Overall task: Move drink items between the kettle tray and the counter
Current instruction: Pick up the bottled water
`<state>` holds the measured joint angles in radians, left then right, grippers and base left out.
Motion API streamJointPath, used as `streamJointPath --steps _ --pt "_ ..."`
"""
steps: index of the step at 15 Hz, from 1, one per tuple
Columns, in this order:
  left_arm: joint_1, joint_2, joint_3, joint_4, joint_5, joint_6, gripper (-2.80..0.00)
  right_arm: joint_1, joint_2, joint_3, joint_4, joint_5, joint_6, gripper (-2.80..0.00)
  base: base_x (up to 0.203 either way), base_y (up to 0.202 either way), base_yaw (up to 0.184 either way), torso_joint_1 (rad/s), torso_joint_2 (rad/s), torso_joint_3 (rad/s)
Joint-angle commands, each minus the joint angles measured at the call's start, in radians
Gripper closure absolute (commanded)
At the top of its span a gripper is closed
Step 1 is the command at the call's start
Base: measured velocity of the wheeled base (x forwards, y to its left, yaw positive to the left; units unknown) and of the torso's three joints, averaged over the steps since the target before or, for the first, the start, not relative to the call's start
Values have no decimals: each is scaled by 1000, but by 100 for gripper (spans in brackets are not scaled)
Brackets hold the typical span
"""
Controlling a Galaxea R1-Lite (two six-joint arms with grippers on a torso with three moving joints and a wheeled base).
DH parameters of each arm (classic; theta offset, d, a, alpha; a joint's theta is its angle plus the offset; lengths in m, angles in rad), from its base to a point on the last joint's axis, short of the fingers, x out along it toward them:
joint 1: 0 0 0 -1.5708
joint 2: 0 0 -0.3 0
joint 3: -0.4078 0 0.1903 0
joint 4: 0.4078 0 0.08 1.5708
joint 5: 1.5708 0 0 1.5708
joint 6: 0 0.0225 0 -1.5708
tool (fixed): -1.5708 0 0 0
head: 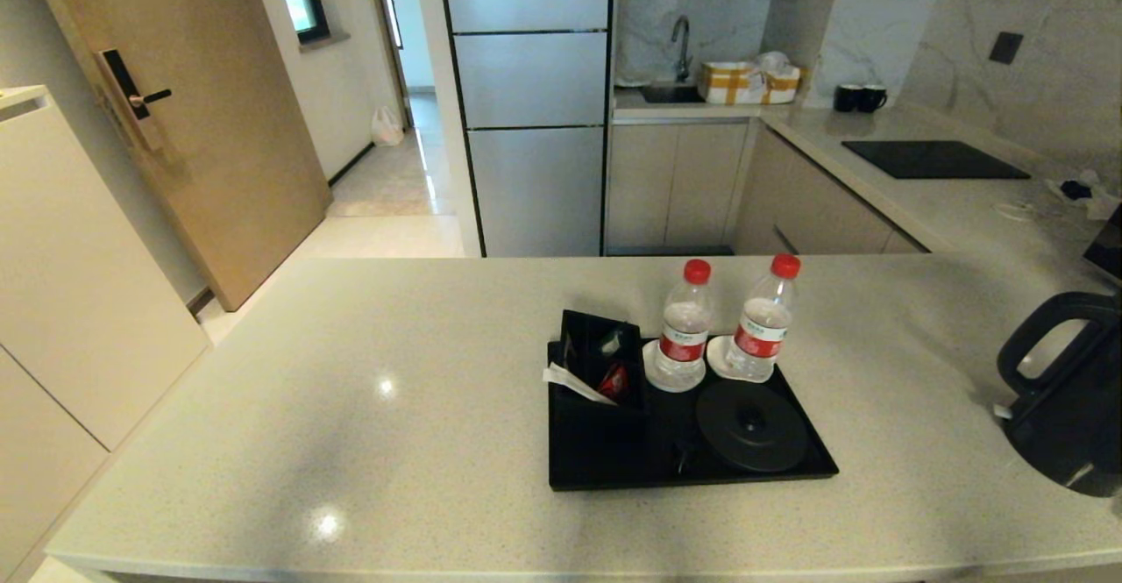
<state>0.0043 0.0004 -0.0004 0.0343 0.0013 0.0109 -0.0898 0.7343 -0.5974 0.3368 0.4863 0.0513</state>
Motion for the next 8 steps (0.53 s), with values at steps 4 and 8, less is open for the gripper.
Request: streamJointPath --steps 4,8 --pt "0 0 0 -1 0 1 0 235 401 32 -320 -1 -7 0 0 0 0 0 0 0" --pt "0 0 0 -1 0 0 0 344 668 11 -622 -125 77 0 0 0 0 0 0 0"
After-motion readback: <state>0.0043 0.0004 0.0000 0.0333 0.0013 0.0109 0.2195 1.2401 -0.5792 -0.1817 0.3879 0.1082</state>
